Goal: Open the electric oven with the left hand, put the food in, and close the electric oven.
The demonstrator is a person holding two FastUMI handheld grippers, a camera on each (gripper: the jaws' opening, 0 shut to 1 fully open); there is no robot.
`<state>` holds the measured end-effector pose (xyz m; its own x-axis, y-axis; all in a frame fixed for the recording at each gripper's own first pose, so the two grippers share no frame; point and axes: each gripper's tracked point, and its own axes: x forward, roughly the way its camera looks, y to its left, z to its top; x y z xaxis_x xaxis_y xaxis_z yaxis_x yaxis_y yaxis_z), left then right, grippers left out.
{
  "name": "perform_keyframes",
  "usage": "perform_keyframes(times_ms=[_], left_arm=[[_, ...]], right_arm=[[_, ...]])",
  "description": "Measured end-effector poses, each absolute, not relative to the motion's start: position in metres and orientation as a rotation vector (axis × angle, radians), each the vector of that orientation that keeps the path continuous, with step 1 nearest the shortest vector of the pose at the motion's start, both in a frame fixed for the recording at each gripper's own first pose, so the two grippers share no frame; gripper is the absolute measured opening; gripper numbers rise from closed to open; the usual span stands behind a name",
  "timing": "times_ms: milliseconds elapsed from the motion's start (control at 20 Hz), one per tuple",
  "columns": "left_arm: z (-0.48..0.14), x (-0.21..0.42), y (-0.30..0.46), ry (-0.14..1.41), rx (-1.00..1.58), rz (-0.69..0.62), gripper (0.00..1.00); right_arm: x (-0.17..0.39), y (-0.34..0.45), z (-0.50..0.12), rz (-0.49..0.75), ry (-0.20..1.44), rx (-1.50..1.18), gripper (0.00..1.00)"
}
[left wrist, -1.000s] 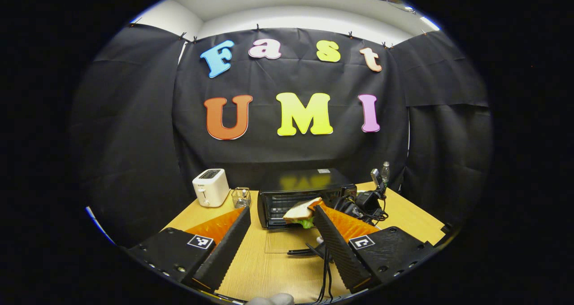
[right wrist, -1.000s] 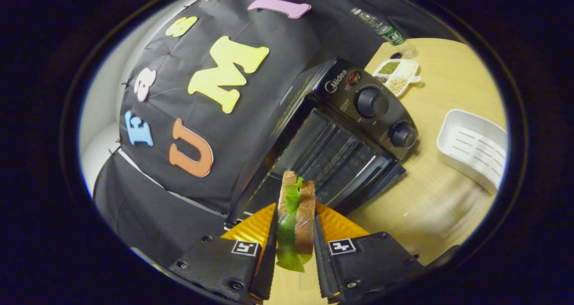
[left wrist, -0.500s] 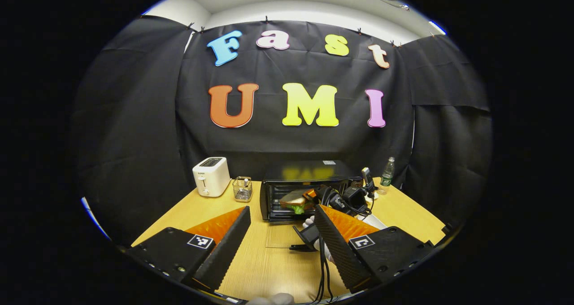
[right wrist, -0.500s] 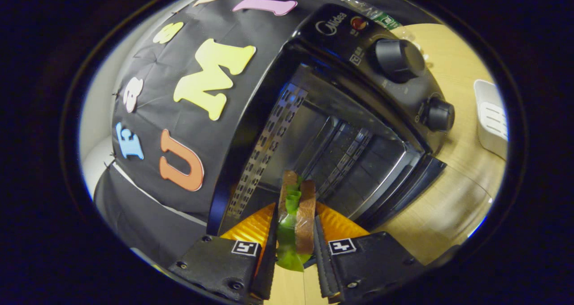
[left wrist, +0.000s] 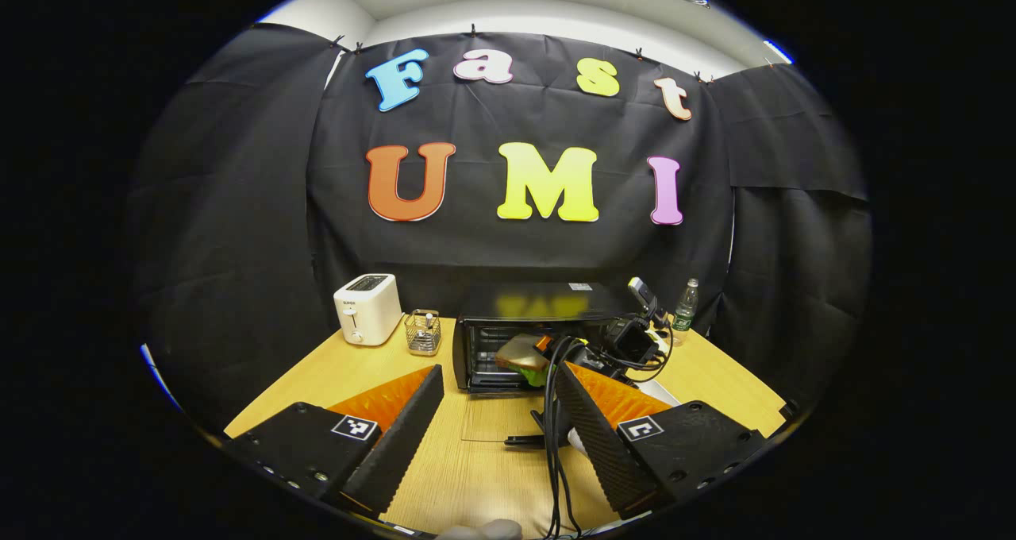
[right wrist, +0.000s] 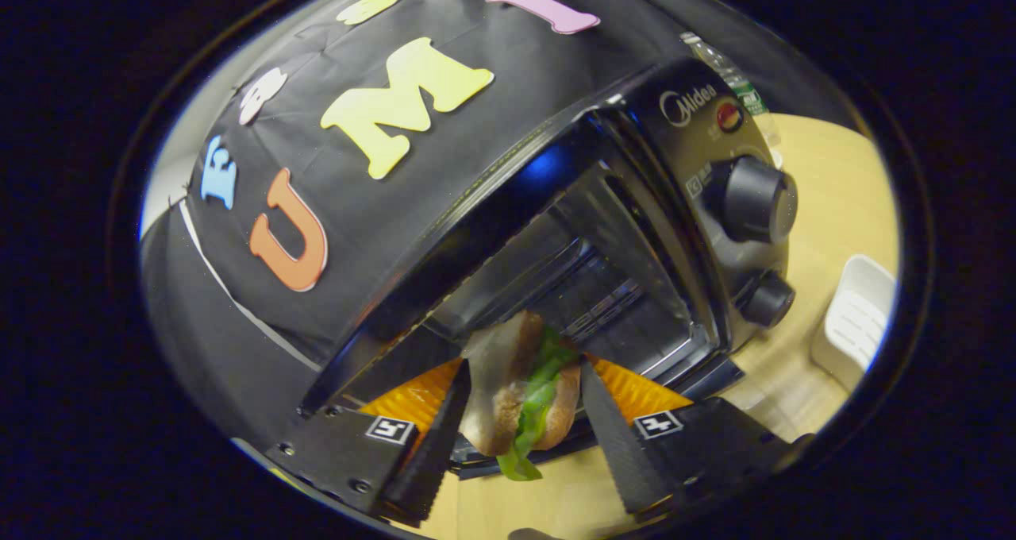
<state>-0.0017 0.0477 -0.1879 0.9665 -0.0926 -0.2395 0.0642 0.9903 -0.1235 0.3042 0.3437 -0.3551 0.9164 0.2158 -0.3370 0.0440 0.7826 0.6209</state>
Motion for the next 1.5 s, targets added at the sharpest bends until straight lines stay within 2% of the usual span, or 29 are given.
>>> perform_keyframes(times_ms=[50, 100, 150, 200, 450, 750, 1100, 1500], left_arm=[[-0.188, -0.001, 0.047, 0.248, -0.110, -0.079, 0.94], [-0.188, 0.000, 0.046, 0.248, -0.109, -0.080, 0.94], [-0.188, 0.000, 0.046, 0.243, -0.110, -0.082, 0.94], [-0.188, 0.001, 0.047, 0.246, -0.110, -0.080, 0.94], [-0.185, 0.002, 0.044, 0.240, -0.139, -0.080, 0.94], [-0.171, 0.002, 0.035, 0.217, -0.126, -0.099, 0.94], [-0.180, -0.005, 0.015, 0.246, -0.104, -0.138, 0.94], [-0.215, -0.007, 0.000, 0.327, -0.084, -0.135, 0.94]], right_arm=[[0.304, 0.340, -0.355, 0.087, 0.404, 0.642, 0.80], [0.302, 0.336, -0.356, 0.078, 0.407, 0.621, 0.80], [0.300, 0.333, -0.354, 0.079, 0.404, 0.606, 0.98], [0.298, 0.330, -0.352, 0.076, 0.402, 0.580, 0.87], [0.272, 0.321, -0.332, 0.123, 0.405, 0.499, 0.88], [0.211, 0.270, -0.269, 0.137, 0.331, 0.317, 0.89], [0.126, 0.179, -0.198, 0.074, 0.229, 0.098, 0.89], [0.044, 0.107, -0.145, 0.016, 0.176, 0.032, 0.90]])
